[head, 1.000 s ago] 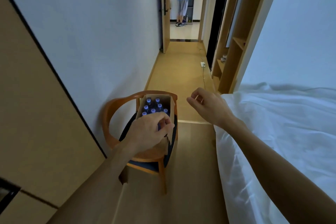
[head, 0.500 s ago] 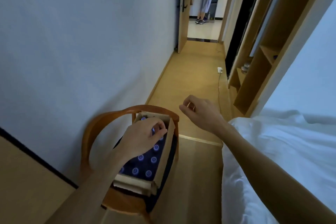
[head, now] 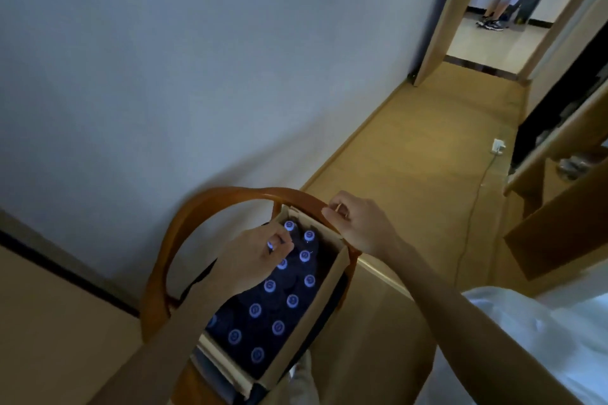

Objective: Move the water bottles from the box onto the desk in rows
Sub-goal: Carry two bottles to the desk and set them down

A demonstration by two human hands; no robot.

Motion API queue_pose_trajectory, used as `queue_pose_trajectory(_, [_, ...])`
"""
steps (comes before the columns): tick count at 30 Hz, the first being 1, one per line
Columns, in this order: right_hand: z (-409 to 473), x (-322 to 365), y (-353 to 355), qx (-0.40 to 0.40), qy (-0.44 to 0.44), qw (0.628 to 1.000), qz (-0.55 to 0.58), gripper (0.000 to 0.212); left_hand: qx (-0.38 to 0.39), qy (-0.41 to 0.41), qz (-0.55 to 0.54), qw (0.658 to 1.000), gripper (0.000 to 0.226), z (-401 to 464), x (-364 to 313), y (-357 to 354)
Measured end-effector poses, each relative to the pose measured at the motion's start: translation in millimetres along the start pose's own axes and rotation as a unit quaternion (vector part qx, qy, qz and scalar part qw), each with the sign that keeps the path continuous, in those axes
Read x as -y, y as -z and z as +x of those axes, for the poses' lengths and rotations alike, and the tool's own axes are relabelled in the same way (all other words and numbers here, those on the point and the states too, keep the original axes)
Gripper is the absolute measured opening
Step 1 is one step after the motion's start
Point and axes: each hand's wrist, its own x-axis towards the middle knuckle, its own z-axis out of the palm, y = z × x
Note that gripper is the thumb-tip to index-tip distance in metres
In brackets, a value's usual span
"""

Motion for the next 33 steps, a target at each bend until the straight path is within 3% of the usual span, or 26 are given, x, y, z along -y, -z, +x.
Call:
queue_pose_trajectory(8, [93, -45, -39, 0.126, -0.006, 0.992, -0.026, 0.028, 0.01, 0.088, -0.076, 0.993, 0.026, 74, 56, -34])
queue_pose_trajectory(12, [125, -61, -63, 0.172, -0.025, 0.984, -0.03, 0.026, 0.036, 0.147, -0.106, 0.983, 0.011, 97, 80, -48])
queue_pose_trajectory(20, [145, -100, -128, 0.326, -0.059, 0.942, -0.061, 0.018, 0.089, 0.242, -0.155, 0.954, 0.011, 100, 124, -103])
queue_pose_trajectory(27, [147, -128, -178, 0.392, -0.087, 0.914, -0.063, 0.02, 0.129, 0.289, -0.159, 0.935, 0.012, 116, 151, -142])
queue_pose_trajectory(33, [147, -138, -203, 0.453, -0.132, 0.88, -0.057, 0.036, 0.208, 0.327, -0.088, 0.918, 0.035, 138, 168, -160])
